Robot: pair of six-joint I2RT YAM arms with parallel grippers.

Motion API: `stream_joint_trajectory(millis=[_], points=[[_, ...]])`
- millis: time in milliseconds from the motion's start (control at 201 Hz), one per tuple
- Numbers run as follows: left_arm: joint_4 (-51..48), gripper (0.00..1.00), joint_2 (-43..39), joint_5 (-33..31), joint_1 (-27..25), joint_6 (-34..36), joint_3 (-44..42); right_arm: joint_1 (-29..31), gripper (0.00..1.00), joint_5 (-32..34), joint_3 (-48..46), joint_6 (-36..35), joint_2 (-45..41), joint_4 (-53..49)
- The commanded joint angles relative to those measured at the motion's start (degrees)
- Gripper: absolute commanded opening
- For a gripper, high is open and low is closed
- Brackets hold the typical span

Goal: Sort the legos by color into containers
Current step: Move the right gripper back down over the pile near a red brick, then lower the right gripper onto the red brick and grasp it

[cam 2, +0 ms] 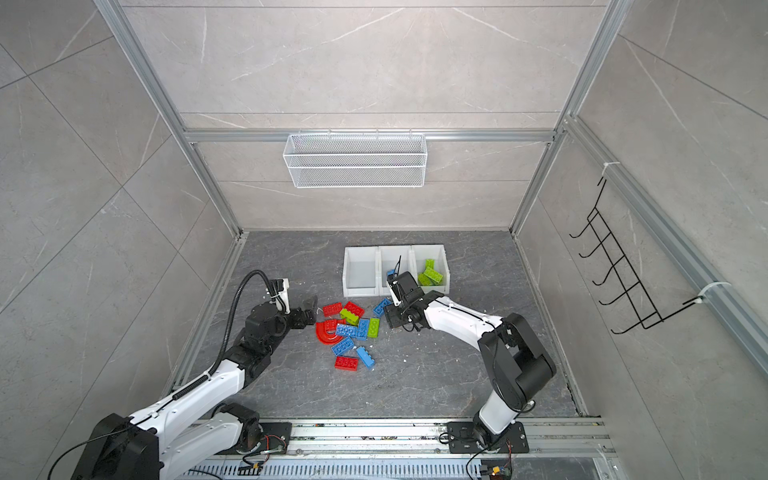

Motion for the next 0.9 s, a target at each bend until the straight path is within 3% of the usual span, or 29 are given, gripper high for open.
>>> stream_joint_trajectory(millis=[0,493,891], points=[[2.7,1.0,0.0,0.7,0.2,-0.4,0.8,0.4,0.66,0.5,-0.8,0.7,1.8,2.4],[3.2,1.0,1.8,2.2,0.2,-0.3,1.2,0.3,0.59,-0.5,0.8,0.8,6.0,1.7],[3.2,1.0,1.7,2.1,0.2,-0.4,1.2,0.4,0.48,-1.1,1.9,0.8,8.5,1.2]])
